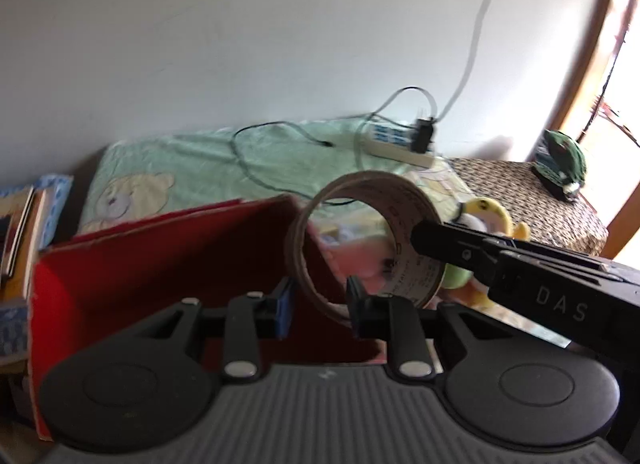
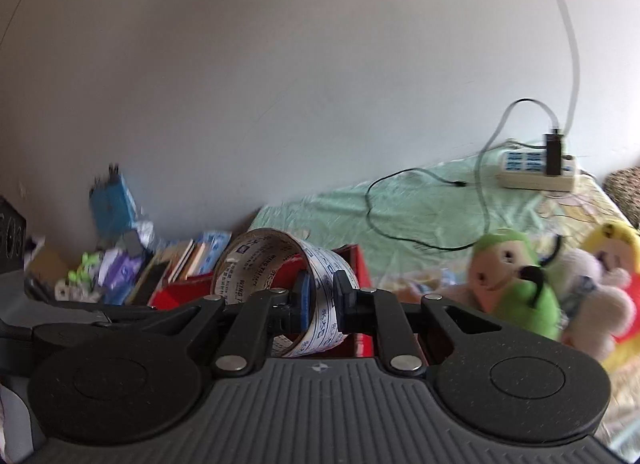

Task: Organize objects
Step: 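Lift the tape roll with the right gripper and carry it over the red box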

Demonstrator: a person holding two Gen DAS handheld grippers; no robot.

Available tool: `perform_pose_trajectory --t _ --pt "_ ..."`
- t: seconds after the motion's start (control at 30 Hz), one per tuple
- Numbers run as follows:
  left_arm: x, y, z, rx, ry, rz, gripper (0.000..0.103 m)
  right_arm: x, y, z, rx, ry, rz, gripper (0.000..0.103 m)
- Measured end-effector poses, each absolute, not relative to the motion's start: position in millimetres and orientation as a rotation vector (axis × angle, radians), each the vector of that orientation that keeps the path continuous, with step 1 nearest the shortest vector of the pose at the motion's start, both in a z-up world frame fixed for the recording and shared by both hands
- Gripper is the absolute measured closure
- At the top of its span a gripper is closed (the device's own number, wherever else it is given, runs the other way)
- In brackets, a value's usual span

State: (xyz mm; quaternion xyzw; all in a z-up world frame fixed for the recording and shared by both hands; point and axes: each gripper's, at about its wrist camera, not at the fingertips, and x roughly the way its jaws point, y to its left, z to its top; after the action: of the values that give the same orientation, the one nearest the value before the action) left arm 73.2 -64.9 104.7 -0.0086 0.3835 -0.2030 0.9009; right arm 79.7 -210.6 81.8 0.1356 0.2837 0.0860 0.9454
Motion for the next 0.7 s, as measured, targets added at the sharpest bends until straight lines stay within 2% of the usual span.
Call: perform_pose_trajectory --t 0.27,0.57,0.7 --pt "130.1 -16.8 43.5 -0.155 0.950 -0.362 0.081 132.6 -179.3 49.5 0.126 0.726 0.178 0.089" --pt "167.0 -20.8 5.5 -0.249 1.078 -0.357 0.081 158.0 -179.0 32.8 0.110 0.791 0.137 0.088" --pt "176.0 -24.5 -0.8 -0.253 1.115 -0.360 0.082 157.9 -181.8 34.9 0.135 0.754 0.129 0.076"
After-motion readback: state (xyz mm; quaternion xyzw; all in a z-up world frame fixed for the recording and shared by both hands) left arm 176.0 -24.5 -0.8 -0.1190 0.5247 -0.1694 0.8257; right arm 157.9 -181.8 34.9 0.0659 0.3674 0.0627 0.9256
